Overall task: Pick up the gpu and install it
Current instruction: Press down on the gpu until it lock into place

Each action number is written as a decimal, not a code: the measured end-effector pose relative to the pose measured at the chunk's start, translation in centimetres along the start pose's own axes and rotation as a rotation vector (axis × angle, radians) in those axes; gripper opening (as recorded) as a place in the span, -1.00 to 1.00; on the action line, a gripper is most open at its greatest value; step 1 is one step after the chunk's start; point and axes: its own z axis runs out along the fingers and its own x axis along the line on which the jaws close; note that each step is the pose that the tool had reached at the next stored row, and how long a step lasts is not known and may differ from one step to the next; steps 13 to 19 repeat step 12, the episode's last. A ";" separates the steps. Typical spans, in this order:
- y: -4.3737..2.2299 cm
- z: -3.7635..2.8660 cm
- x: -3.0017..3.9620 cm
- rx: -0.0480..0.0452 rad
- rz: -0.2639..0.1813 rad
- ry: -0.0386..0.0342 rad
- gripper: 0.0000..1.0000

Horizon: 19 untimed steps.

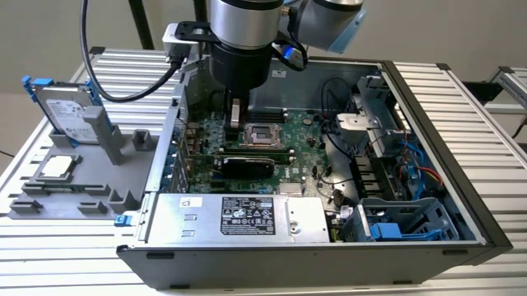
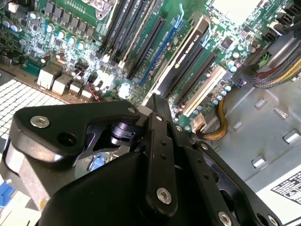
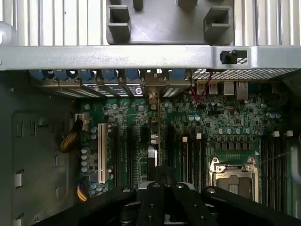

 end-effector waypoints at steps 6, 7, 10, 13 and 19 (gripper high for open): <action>-0.37 -0.03 -0.01 0.0001 0.000 0.0000 -1.00; -0.38 -0.03 -0.01 0.0000 0.000 0.0001 -1.00; -0.62 -0.05 -0.02 0.0001 0.000 0.0001 -1.00; -0.65 -0.05 -0.02 0.0000 0.000 0.0001 -1.00; -0.65 -0.05 -0.02 0.0000 0.000 0.0001 -1.00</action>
